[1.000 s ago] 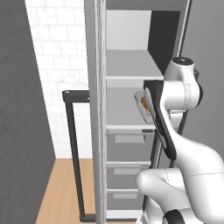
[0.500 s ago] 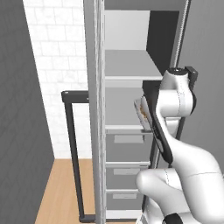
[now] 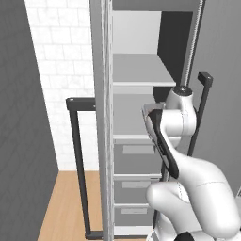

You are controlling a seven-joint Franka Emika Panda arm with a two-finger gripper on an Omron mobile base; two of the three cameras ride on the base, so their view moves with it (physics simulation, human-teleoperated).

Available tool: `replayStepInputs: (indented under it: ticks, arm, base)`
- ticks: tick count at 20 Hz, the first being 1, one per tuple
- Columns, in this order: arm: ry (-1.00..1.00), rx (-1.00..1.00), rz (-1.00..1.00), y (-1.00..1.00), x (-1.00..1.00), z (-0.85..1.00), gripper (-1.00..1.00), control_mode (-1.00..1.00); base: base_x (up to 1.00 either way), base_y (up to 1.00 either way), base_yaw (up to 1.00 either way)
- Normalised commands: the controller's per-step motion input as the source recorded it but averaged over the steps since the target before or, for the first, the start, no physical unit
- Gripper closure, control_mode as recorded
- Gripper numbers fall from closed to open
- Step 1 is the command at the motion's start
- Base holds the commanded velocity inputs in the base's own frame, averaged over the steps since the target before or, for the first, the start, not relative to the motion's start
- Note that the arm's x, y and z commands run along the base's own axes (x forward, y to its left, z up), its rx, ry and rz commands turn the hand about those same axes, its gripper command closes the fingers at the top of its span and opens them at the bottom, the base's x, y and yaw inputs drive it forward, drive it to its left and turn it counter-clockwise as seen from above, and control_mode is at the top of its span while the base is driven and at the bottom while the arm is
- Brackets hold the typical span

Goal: Take the meat container that has the chicken drumstick and place it on the second highest rack of the freezer. Then take the vegetable container that has the tomato and mushroom and place it on the highest rack of the freezer.

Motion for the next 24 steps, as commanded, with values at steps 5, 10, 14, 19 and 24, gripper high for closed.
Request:
replayStepInputs:
  ticks: [5, 10, 14, 19, 24]
  arm:
    - [-0.09, 0.0, -0.01, 0.01, 0.47, -0.34, 1.0, -1.0]
    - [0.0, 0.0, 0.0, 0.0, 0.43, -0.33, 1.0, -1.0]
    - [-0.01, 0.0, 0.0, 0.0, 0.45, -0.18, 1.0, -1.0]
    - [-0.02, 0.0, -0.01, 0.0, 0.53, -0.1, 1.0, -1.0]
    - [-0.01, 0.0, -0.02, 0.0, 0.56, -0.04, 1.0, -1.0]
  base:
    - [0.0, 0.0, 0.0]
    - [0.0, 0.0, 0.0]
    - [0.0, 0.0, 0.0]
    - [0.0, 0.0, 0.0]
    - [0.0, 0.0, 0.0]
